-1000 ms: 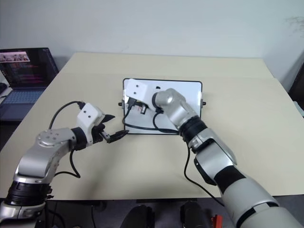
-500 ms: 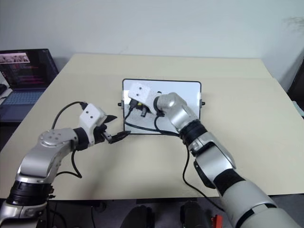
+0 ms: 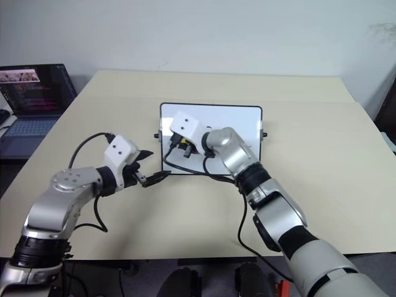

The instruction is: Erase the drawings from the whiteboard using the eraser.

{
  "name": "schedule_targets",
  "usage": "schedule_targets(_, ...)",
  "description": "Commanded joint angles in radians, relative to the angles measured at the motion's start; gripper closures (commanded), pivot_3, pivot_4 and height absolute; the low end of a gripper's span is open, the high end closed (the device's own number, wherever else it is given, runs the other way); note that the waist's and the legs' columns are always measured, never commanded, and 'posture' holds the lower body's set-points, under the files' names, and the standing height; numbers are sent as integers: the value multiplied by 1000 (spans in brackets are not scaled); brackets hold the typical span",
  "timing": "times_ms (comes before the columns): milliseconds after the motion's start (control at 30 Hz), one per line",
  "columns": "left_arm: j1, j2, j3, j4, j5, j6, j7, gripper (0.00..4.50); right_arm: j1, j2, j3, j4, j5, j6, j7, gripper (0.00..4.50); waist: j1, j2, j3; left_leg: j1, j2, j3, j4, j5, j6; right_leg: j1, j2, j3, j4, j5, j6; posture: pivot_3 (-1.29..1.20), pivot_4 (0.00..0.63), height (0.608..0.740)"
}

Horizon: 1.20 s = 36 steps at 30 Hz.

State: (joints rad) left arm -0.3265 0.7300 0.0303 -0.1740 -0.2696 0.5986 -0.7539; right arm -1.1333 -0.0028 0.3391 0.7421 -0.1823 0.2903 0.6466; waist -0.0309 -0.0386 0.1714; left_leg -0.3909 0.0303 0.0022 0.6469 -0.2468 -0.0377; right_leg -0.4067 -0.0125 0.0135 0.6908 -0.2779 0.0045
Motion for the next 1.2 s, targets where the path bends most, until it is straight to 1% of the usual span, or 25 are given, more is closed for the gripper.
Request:
schedule_targets(33,-14,0,8,-29,0,-18,0,0,9,-33,6,7,-14,36,25,3533,1,0,0,0,0,0,0,0,0,0,0,0,0,0,0,0,150,740)
schedule_targets(100,-13,-1,7,-30,-1,-18,-1,0,45,-40,36,-26,-21,52,69,3533,1,0,0,0,0,0,0,0,0,0,0,0,-1,0,0,0,150,740)
schedule_targets(133,-13,-1,6,-31,-1,-17,-1,0,51,-40,38,-32,-22,53,65,3533,1,0,0,0,0,0,0,0,0,1,0,0,-1,0,0,0,150,740)
schedule_targets(200,-12,-2,5,-32,-1,-16,-1,0,52,-39,28,-35,-21,51,41,3533,-1,0,0,0,0,0,0,0,0,1,0,0,-2,0,0,0,150,740)
schedule_targets(300,-13,-5,3,-33,0,-15,-2,0,5,-31,-45,10,1,18,-83,3533,-1,0,0,0,0,0,0,0,0,1,0,0,-1,0,0,0,150,740)
schedule_targets(400,-15,-5,2,-33,0,-15,-4,0,-12,-39,-60,26,12,17,-91,3533,2,0,0,0,0,0,0,1,0,1,0,0,0,0,0,0,150,740)
schedule_targets(500,-18,-6,0,-29,1,-17,-5,0,8,-49,-36,15,9,40,-30,3533,2,0,0,0,0,0,0,1,0,1,0,0,-1,0,0,0,150,740)
schedule_targets(567,-22,-7,-4,-27,2,-17,-7,0,59,-59,13,-36,-3,65,50,3533,1,0,0,0,0,0,-1,1,0,1,0,0,-2,0,0,0,150,740)
schedule_targets(633,-24,-8,-6,-25,2,-18,-8,0,83,-61,28,-67,-7,79,64,3534,0,0,0,0,0,0,-1,1,0,1,0,0,-2,0,0,0,150,740)
schedule_targets(767,-27,-7,-8,-22,2,-19,-13,0,55,-64,-16,-43,-18,48,-58,3534,-2,0,0,1,0,0,-1,1,0,1,0,0,-1,0,0,0,150,740)
schedule_targets(867,-30,-6,-10,-19,2,-21,-15,0,32,-73,-27,-21,-13,33,-94,3534,2,0,0,1,0,0,-1,2,1,1,0,0,-1,0,0,0,150,740)
schedule_targets(933,-35,-8,-13,-15,3,-21,-17,0,35,-80,-21,-19,-11,40,-81,3534,2,0,0,1,0,0,0,3,2,1,0,0,-1,0,0,0,150,740)
schedule_targets(1100,-40,-9,-16,-9,5,-25,-23,0,109,-110,64,-88,-26,89,57,3534,2,0,0,1,-1,0,-1,3,2,2,0,0,-2,0,0,0,150,740)
schedule_targets(1200,-42,-9,-17,-6,6,-26,-24,0,144,-129,106,-138,-34,103,115,3534,-1,0,0,1,0,0,-1,3,2,2,0,0,-3,0,0,0,150,740)
